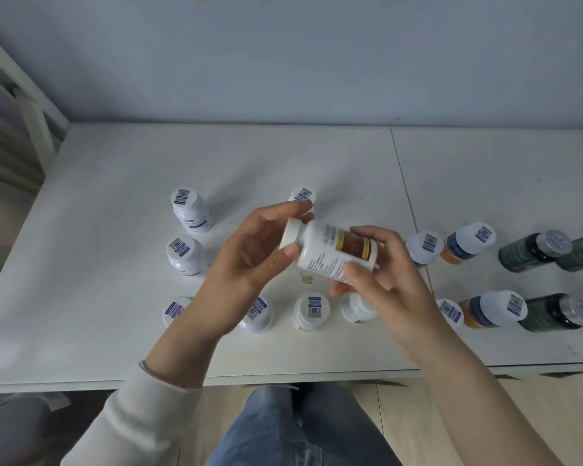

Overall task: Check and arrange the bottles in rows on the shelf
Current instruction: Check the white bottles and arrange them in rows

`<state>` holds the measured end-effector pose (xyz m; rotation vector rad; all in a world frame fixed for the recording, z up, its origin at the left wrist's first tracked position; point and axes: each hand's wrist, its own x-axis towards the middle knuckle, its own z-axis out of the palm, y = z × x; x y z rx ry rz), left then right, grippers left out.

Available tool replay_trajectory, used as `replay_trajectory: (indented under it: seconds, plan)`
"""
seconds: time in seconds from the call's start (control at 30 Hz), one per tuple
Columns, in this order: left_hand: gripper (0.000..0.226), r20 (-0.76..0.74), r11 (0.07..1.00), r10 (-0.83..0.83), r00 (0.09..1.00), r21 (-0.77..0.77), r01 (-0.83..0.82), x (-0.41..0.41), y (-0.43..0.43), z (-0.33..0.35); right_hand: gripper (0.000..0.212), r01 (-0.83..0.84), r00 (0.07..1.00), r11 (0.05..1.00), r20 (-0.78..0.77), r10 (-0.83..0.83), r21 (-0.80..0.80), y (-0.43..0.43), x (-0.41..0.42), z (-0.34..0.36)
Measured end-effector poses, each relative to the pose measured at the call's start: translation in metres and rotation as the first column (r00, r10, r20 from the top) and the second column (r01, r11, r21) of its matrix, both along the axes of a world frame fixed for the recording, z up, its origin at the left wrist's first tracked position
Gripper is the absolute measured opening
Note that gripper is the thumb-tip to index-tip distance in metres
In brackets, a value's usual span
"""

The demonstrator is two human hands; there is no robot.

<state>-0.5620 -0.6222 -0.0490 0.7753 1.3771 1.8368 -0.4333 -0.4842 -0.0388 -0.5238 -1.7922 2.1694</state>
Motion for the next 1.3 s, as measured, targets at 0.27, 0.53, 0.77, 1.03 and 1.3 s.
replay_trajectory:
  seconds: [0.27,0.53,0.77,1.03,1.3]
  plan:
    - [0.034,0.431,0.995,0.099,0.897,-0.032,-0.095,0.003,0.026,-0.003,0.057,0.211,0.974,0.751,-0.070,-0.215,0.626,0.002,-0.009,0.008]
    - [0.031,0.586,0.991,0.115,0.802,-0.124,-0.051,-0.013,0.041,-0.008,0.061,0.048,0.974,0.443,0.057,-0.221,0.895,0.005,-0.010,0.016]
    - [0.027,-0.326,0.907,0.049,0.944,-0.382,-0.178,-0.027,0.043,-0.008,0.058,-0.352,0.892,0.162,0.382,-0.241,0.922,0.044,0.000,0.011]
    - [0.041,-0.728,0.826,-0.313,0.609,-0.525,-0.203,-0.017,0.061,-0.036,0.054,-0.478,0.831,0.082,0.480,-0.281,0.875,0.060,-0.013,0.012]
    - [0.042,-0.716,0.775,-0.363,0.597,-0.587,-0.234,-0.012,0.063,-0.050,0.050,-0.586,0.770,0.068,0.581,-0.264,0.807,0.067,-0.025,0.010]
